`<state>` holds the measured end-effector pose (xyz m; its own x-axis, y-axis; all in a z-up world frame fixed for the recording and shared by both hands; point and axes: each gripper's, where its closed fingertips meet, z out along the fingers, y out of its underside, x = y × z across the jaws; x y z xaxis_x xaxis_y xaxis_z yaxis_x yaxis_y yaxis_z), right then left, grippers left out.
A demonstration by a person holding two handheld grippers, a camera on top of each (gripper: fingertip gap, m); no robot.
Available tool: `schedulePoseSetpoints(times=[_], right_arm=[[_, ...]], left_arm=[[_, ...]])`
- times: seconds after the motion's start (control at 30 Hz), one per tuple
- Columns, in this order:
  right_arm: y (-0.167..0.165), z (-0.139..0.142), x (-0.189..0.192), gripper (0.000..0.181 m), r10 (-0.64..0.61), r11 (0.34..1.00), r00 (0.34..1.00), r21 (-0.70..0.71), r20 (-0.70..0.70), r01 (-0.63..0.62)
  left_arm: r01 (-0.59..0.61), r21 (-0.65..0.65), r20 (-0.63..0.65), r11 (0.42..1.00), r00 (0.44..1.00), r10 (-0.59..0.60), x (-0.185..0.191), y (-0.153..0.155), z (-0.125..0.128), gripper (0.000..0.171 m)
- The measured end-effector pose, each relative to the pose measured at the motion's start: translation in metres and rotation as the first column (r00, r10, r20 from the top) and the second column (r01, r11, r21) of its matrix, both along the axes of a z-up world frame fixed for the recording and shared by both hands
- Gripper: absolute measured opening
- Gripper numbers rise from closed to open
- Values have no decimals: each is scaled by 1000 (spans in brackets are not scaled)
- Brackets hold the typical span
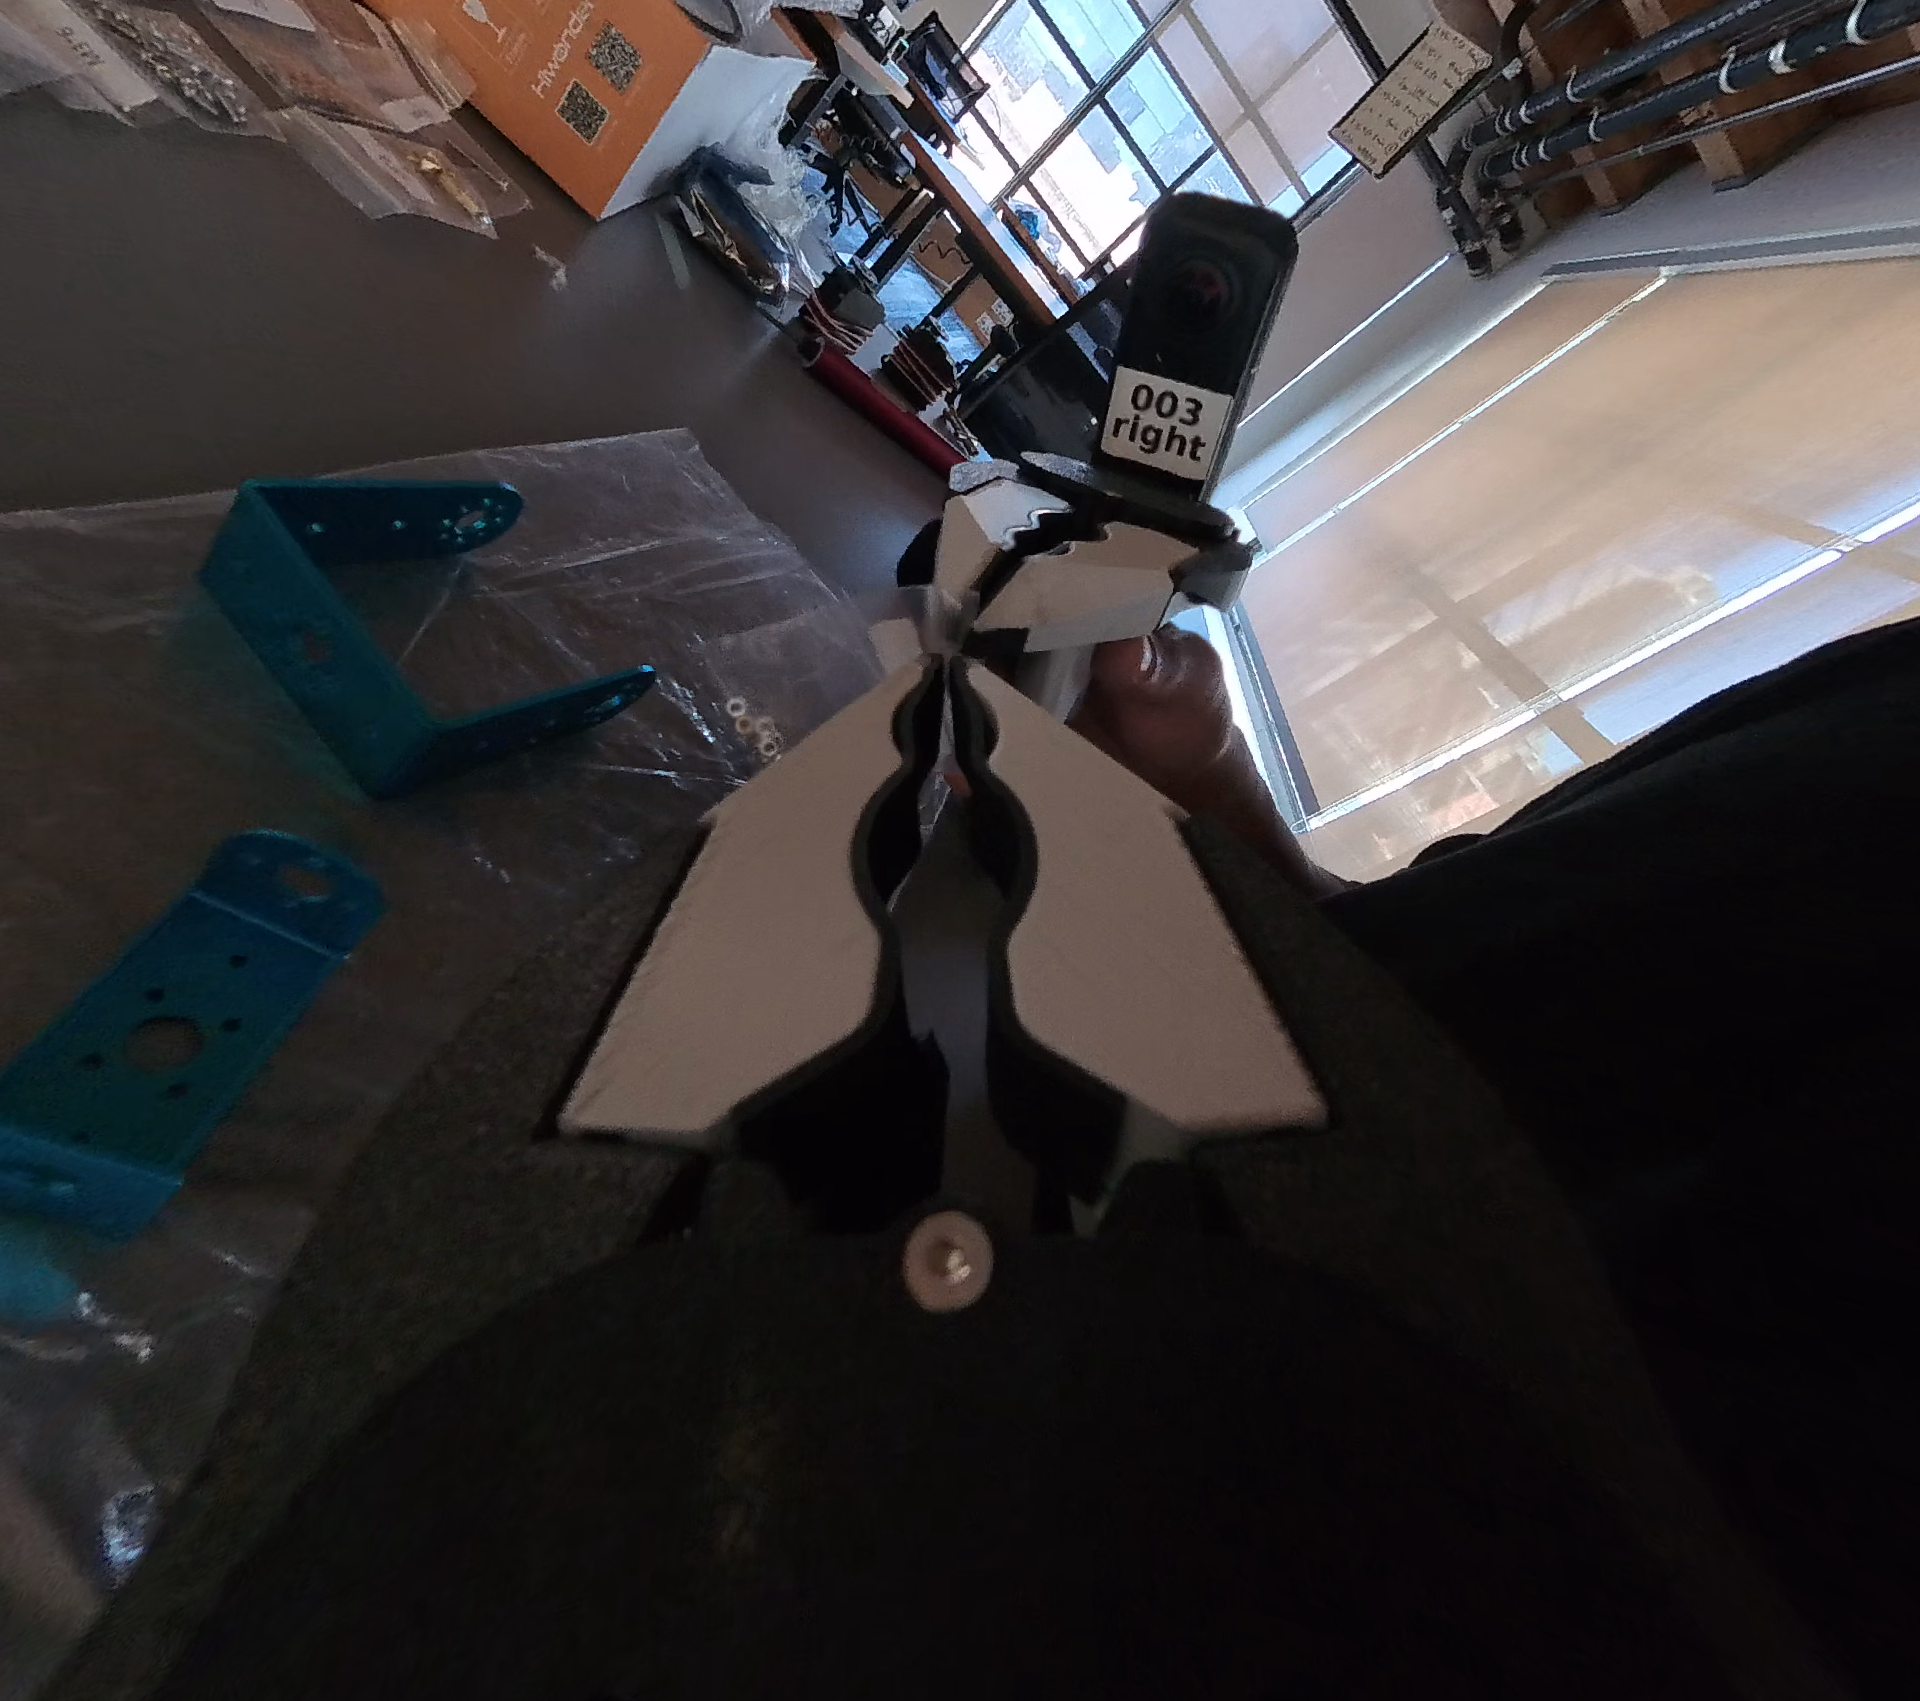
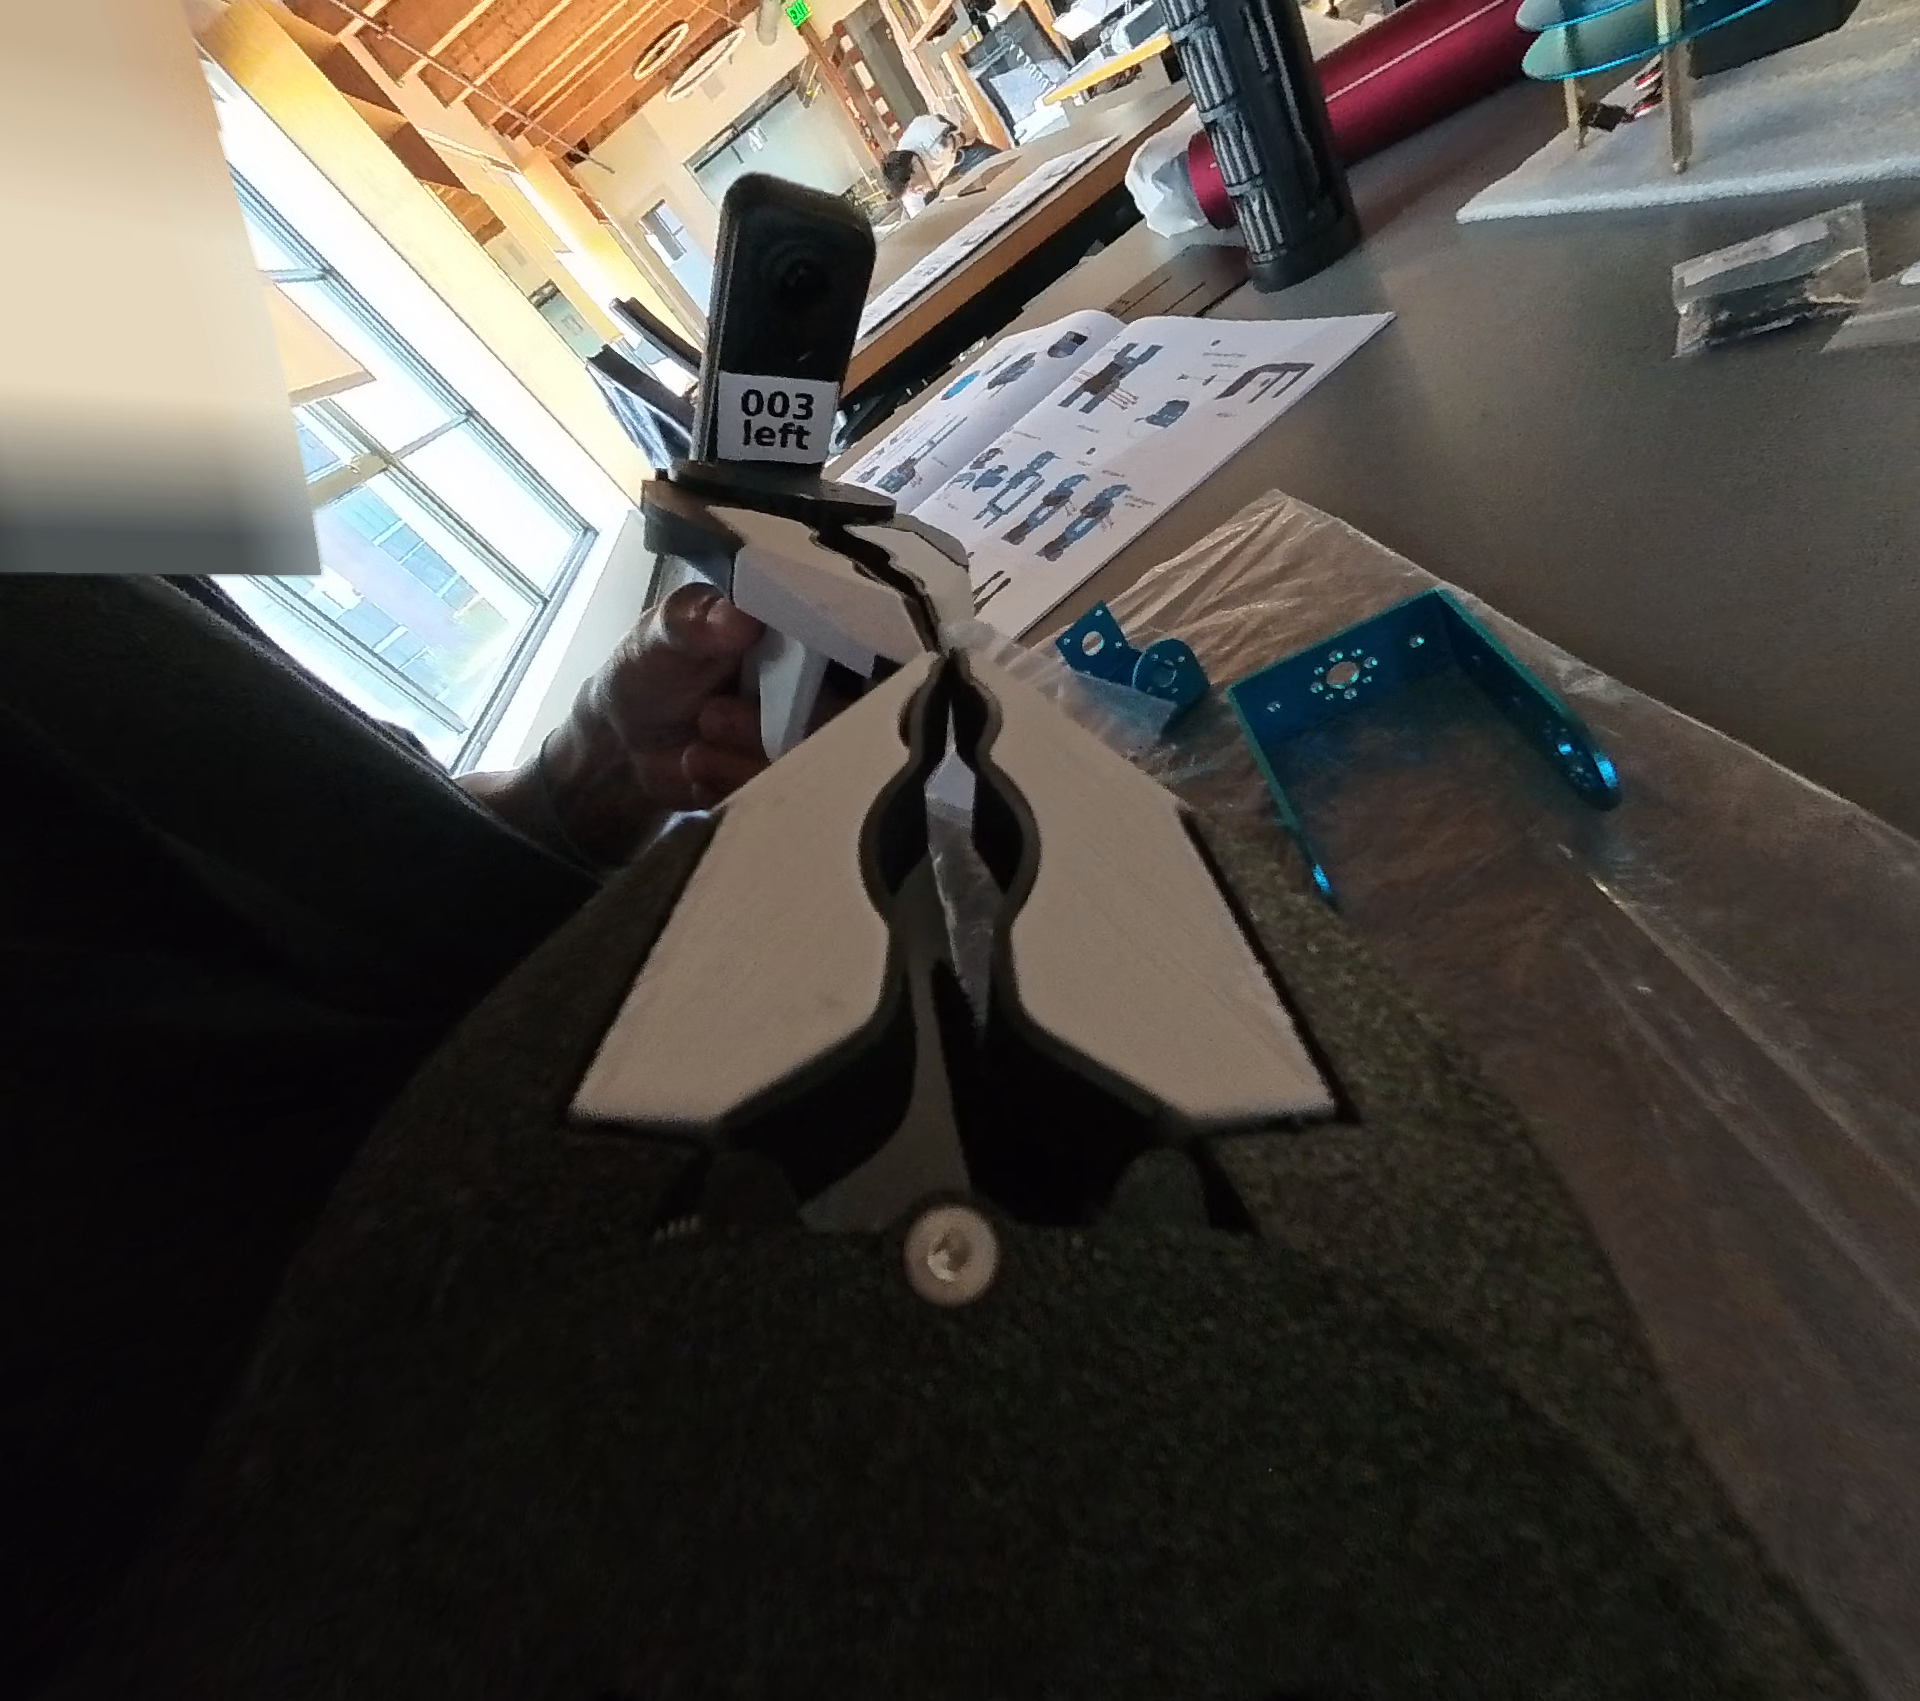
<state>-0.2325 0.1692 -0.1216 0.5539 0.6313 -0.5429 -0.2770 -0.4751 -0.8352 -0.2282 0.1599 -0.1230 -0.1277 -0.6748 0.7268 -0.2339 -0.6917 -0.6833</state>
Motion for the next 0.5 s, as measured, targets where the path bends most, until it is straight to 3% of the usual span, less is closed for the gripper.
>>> schedulePoseSetpoints(times=[0.27,0.5], right_arm=[[1,-9,4,0,0,999,1000,-37,14,0],[-4,-1,-3,0,56,997,997,-42,-62,-58]], left_arm=[[-8,6,23,1000,1000,8,-5,3,6,0],[4,27,20,1000,1000,-5,-6,0,7,0]])
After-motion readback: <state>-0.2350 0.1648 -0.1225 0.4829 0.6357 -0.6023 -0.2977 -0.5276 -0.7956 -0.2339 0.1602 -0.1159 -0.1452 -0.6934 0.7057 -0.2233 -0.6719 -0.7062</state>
